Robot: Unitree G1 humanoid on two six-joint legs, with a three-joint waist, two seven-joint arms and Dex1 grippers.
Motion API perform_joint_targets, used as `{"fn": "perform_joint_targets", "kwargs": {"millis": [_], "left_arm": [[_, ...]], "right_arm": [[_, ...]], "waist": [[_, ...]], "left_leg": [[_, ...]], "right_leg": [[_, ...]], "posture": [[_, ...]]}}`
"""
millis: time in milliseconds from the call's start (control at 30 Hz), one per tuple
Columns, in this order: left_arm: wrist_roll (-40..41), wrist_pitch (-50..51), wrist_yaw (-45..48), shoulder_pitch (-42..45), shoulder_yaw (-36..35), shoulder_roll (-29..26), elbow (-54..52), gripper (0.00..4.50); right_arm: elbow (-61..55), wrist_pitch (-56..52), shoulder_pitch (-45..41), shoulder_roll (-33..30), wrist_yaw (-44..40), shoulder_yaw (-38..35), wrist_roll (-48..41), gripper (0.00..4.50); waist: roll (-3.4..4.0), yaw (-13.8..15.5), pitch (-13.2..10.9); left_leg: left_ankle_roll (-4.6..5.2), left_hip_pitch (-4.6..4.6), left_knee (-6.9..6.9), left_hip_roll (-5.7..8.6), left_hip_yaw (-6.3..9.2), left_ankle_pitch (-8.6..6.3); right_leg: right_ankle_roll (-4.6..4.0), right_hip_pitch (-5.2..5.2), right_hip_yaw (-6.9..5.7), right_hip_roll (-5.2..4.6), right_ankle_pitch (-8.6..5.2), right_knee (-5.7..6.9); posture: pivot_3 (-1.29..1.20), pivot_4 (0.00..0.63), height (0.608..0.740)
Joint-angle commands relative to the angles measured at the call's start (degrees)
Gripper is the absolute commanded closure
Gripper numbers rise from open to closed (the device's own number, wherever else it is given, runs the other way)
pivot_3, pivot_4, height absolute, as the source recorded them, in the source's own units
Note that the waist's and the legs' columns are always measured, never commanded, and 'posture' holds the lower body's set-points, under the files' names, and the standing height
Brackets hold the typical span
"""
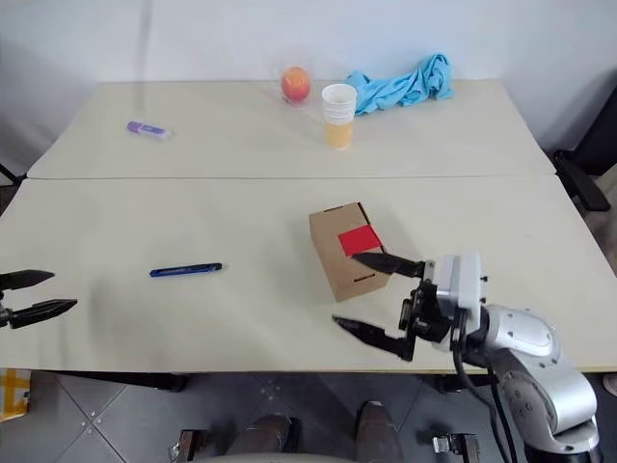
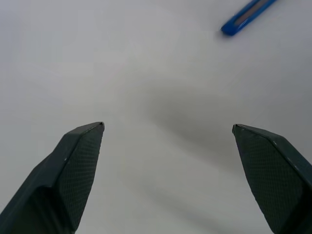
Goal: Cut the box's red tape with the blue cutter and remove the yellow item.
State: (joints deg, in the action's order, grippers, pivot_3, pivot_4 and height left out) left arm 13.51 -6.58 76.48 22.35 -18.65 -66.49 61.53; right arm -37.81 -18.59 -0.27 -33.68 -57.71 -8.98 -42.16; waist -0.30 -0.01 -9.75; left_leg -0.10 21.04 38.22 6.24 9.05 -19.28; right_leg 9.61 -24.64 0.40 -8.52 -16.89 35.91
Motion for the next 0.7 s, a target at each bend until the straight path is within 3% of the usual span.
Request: {"fn": "perform_joint_targets", "kwargs": {"millis": [33,267,433,700], "left_arm": [[-0.6,-2.53,1.5,3.61,0.61,-0.15,1.31,0.03],[-1.23,-3.1,11.73,12.75,6.67,7.87,-2.65,0.03],[-6.15,-9.32,11.81,18.76,11.85,11.47,3.14,0.03],[-11.68,-13.66,9.91,24.78,15.68,14.64,10.38,0.03]], "right_arm": [[-3.65,2.51,1.89,-1.71,-0.67,-2.6,-0.87,0.0],[-3.49,5.6,10.24,-6.72,-4.66,-11.69,-1.35,0.0],[-3.23,6.05,14.46,-8.84,-5.78,-17.7,-2.33,0.0],[-5.03,5.43,16.45,-9.13,-3.44,-20.44,-2.51,0.0]], "waist": [[-0.09,0.41,0.05],[-0.18,1.32,0.1],[-0.27,0.32,0.13],[-0.3,-0.36,0.12]], "left_leg": [[0.0,0.0,0.02,0.0,0.01,0.0],[0.04,0.0,0.09,0.03,-0.02,-0.01],[0.03,-0.04,0.08,0.03,-0.09,-0.01],[0.03,-0.17,0.0,0.02,-0.26,-0.01]], "right_leg": [[0.0,0.03,-0.02,0.0,0.0,0.0],[0.02,0.1,-0.05,0.01,0.03,0.01],[0.03,0.08,-0.06,0.06,0.03,0.01],[0.03,0.07,-0.07,0.08,0.03,0.03]], "posture": [[0.0,0.15,0.74],[0.0,0.15,0.74],[0.0,0.15,0.74],[0.0,0.15,0.74]]}}
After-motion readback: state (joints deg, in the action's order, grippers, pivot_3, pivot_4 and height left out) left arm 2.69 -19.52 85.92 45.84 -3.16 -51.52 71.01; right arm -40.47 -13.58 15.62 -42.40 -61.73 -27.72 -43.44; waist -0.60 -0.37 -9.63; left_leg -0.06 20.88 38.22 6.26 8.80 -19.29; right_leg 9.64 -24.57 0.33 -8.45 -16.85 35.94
